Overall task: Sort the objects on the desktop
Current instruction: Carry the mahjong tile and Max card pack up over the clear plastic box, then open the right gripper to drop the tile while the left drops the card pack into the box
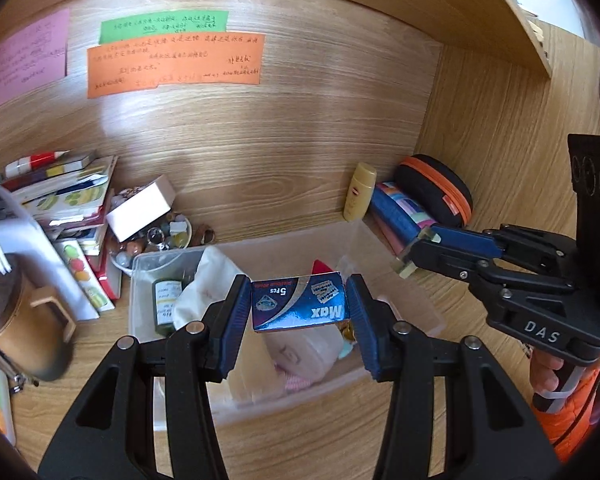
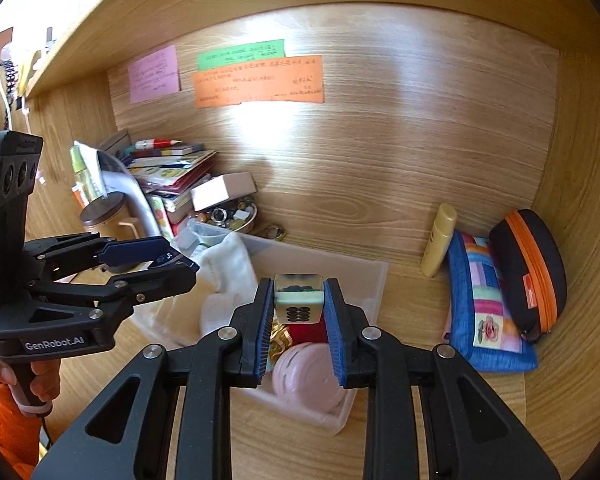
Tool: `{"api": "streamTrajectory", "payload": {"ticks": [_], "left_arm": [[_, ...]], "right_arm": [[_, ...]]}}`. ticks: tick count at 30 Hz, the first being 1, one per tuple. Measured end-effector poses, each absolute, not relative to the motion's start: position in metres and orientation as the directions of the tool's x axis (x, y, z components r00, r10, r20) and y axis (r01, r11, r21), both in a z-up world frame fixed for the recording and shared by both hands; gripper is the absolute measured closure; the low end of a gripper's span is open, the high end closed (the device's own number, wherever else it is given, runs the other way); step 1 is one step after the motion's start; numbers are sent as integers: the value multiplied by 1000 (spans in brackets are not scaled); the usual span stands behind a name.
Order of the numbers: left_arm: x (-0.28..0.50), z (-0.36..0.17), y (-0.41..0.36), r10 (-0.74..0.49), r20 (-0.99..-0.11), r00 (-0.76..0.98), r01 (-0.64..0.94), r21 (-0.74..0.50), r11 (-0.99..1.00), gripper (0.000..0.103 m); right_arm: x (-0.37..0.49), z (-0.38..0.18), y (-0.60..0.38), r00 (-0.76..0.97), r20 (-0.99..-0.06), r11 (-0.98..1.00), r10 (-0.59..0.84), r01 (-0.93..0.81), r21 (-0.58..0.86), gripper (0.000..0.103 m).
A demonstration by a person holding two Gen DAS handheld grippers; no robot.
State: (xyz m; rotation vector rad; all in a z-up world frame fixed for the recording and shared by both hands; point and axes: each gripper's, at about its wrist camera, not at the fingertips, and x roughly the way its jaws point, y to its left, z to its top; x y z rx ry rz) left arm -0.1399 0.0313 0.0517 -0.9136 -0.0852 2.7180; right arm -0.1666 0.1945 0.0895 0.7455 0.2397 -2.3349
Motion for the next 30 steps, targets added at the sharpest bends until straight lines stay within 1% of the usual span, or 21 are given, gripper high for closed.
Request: {"api": "streamTrajectory", "payload": {"ticks": [12,16,22,30], "left_arm": [[-185,47,42,266,-618,-740,-229,-141,-963,55],[-199,38,48,266,-643,-718,-232,-140,-963,55],[-219,22,50,266,-682,-681,-226,-150,-962,55],[-228,11,50,252,-710,-657,-219,-141,-966,55]], "right_arm": [[-204,77,180,-601,-610,-765,-517,644,14,81],[-213,63,177,-586,-634,-767,-505,642,17,81],[-222,53,183,-574,-643,-773,-507,632,45,81],[-229,38,175,-544,-684,-775,-486,630,50,81]]}}
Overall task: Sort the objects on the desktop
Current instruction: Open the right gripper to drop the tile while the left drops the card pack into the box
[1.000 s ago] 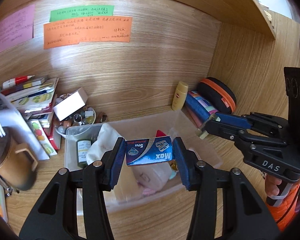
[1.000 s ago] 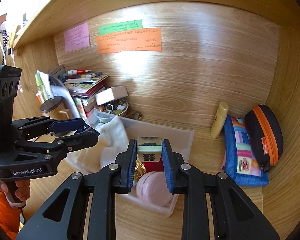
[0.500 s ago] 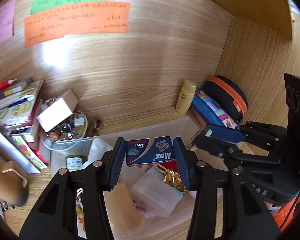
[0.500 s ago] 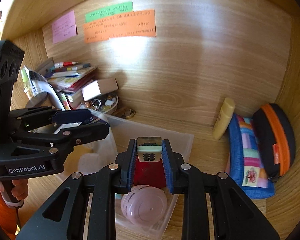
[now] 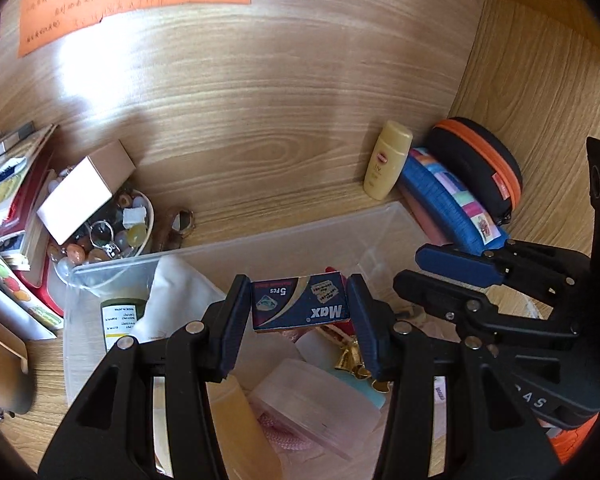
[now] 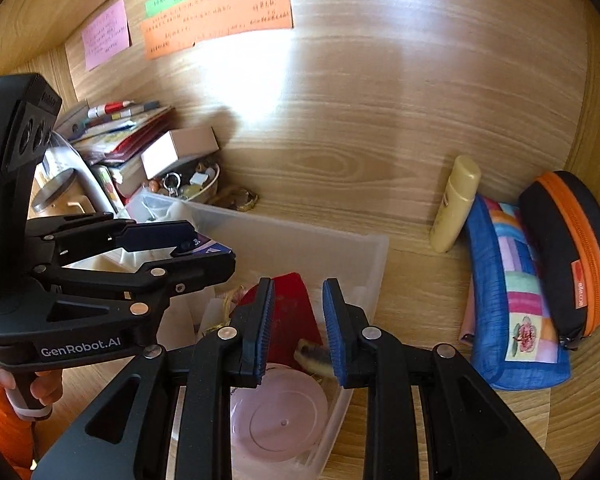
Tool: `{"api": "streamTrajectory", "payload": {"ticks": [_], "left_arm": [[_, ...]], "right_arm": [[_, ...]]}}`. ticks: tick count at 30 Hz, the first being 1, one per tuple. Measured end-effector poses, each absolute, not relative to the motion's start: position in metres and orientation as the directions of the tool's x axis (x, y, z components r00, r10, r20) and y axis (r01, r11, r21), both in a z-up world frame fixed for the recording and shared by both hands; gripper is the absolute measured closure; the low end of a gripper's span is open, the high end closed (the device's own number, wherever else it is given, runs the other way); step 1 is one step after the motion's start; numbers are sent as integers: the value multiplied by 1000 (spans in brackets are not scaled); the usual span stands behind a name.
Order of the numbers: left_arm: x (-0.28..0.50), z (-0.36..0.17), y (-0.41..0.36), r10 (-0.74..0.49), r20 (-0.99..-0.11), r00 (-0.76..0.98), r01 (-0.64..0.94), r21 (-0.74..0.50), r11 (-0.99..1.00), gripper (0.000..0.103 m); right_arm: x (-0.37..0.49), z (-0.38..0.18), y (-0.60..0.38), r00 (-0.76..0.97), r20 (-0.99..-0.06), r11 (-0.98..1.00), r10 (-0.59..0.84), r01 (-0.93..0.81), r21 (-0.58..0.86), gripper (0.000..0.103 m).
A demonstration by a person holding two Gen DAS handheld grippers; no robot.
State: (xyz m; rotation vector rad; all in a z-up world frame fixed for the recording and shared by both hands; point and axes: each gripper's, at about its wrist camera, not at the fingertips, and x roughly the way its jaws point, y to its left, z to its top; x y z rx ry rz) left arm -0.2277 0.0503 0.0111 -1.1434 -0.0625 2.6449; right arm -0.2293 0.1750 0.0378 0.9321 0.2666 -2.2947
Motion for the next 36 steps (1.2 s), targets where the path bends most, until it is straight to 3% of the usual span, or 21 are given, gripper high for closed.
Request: {"api": "streamTrajectory", "payload": {"ticks": [11,20,24,27,31,36], "left_arm": [[-228,8,52,235,-724,-649,-211,-126,-969,55],[-226,9,47,209,-719,-663,-189,-110,-976,48],[-225,11,42,200,-713,-672,-174,-110,-979,40],[-224,14,37,199,-710,-676,-161,-121,-980,32],[-224,14,32,209,-716,-666,-153,-144,-978,29],[-220,18,33,163,-722,-673,-135,-97,-986,19]], "right_arm": [[-227,33,169,-562,-690,-775,-456,632,-2,80],[-226,34,171,-553,-689,-772,-469,636,15,65],[-223,37,173,-572,-671,-778,-472,629,10,50],[-224,41,176,-580,-660,-779,-477,627,13,45],[-226,44,178,-608,-643,-793,-466,609,-1,29],[-226,49,180,-620,-628,-792,-471,611,-9,26]]}}
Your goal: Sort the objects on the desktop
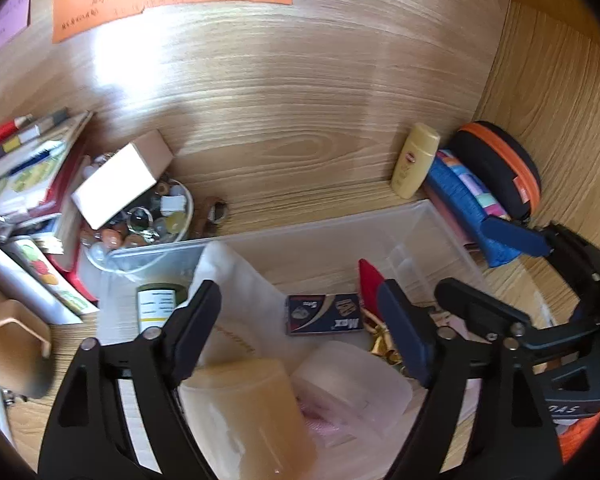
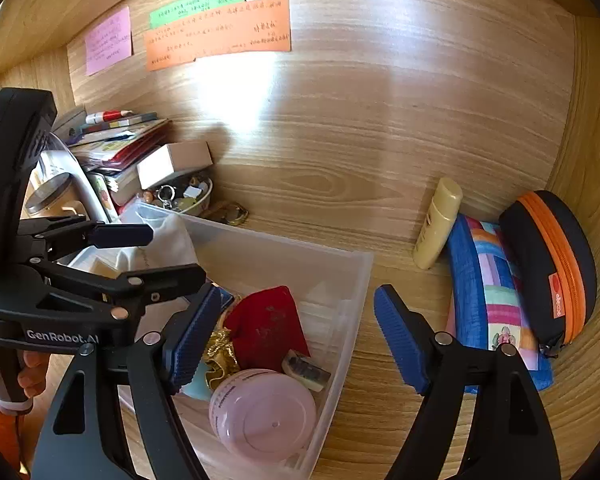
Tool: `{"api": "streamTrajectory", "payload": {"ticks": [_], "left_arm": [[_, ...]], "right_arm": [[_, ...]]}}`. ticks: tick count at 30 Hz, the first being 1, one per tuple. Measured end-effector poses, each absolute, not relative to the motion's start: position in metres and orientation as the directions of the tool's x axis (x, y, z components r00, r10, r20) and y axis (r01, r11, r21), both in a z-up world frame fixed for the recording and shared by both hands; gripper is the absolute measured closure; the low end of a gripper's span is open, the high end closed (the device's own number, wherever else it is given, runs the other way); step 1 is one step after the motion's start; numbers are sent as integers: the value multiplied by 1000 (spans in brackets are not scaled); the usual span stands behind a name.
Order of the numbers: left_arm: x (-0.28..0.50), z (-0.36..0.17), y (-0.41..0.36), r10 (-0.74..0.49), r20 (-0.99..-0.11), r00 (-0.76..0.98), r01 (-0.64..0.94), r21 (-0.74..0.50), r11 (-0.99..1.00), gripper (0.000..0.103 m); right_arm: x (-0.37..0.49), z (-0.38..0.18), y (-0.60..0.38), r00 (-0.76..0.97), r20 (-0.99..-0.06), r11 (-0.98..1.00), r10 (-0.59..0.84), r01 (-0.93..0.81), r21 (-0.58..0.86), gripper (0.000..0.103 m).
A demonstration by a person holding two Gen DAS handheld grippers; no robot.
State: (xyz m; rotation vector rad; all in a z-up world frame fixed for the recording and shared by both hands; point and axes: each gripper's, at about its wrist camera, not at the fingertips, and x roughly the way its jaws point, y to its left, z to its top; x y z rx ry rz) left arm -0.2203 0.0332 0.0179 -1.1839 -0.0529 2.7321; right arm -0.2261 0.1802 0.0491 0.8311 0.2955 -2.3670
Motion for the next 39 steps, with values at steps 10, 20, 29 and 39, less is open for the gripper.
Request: {"api": "streamTrajectory", "payload": {"ticks": [10,20,29,39], "left_arm": [[-197,40,21,84,-691,-718,-68,-50,-996,9],[-156,57,29,-41,-627,-778,-14,83,-996,6],[-107,72,32,-90,-544,-834,24,127,-992,3],[-53,82,33,-110,-453,-885,56,132,-990,2]], "right_arm": [[-218,63,187,-619,-604,-778,-502,628,2,16],[-191,75,187,-608,-596,-764,-524,645,14,3],[-146,91,206,-646,-546,-778,-534,628,19,1],[-98,93,224,-690,-513,-800,-511,600,-10,0]]}}
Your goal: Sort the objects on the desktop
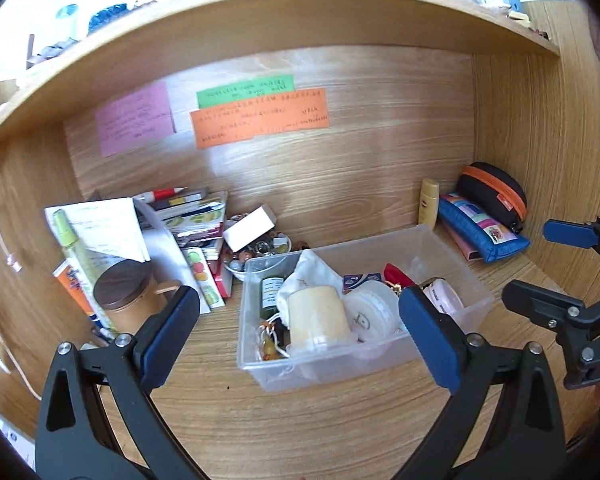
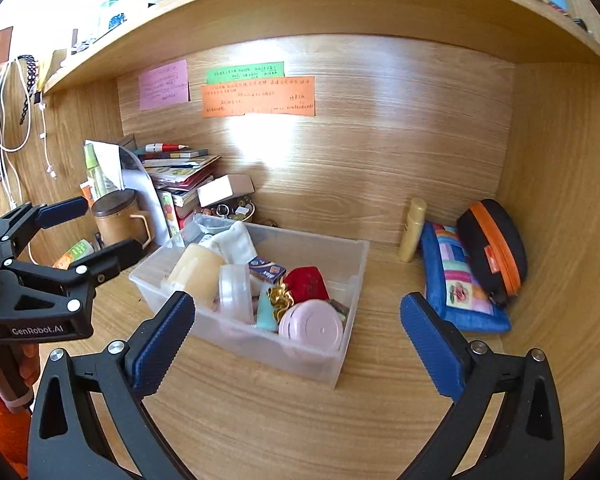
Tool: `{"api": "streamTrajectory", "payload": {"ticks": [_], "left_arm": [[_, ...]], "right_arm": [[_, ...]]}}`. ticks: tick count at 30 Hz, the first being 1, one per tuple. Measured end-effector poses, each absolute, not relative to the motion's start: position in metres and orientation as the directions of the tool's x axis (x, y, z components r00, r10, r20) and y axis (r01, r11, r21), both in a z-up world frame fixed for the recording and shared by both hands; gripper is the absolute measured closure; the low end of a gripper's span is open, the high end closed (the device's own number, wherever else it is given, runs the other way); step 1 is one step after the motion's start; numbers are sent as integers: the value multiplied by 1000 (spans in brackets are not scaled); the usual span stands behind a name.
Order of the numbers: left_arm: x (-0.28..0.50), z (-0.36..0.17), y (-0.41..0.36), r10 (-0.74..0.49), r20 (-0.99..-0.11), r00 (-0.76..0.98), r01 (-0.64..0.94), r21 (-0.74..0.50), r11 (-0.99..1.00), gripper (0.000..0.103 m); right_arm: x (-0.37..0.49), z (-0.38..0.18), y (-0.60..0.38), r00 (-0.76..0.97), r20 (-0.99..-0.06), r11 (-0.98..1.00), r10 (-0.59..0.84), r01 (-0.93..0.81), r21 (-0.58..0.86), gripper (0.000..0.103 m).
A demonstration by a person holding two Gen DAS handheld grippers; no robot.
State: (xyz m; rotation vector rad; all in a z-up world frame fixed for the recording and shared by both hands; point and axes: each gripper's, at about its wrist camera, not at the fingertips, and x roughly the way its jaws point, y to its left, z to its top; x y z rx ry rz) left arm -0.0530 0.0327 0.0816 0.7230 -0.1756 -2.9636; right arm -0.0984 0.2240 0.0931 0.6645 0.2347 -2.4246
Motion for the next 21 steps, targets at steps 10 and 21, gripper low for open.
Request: {"api": "streamTrajectory", "payload": {"ticks": [10,21], "left_arm": [[-32,66,28,-89,-465,-881,70,57,-996,0],[-30,57,25,-55,-469,-882,52,19,-998,0]], "right_arm": [[-79,89,238,-695,-514,-813,-503,581,10,0],[-84,70,240,-690,-552,-832,-468,555,11,0]]}}
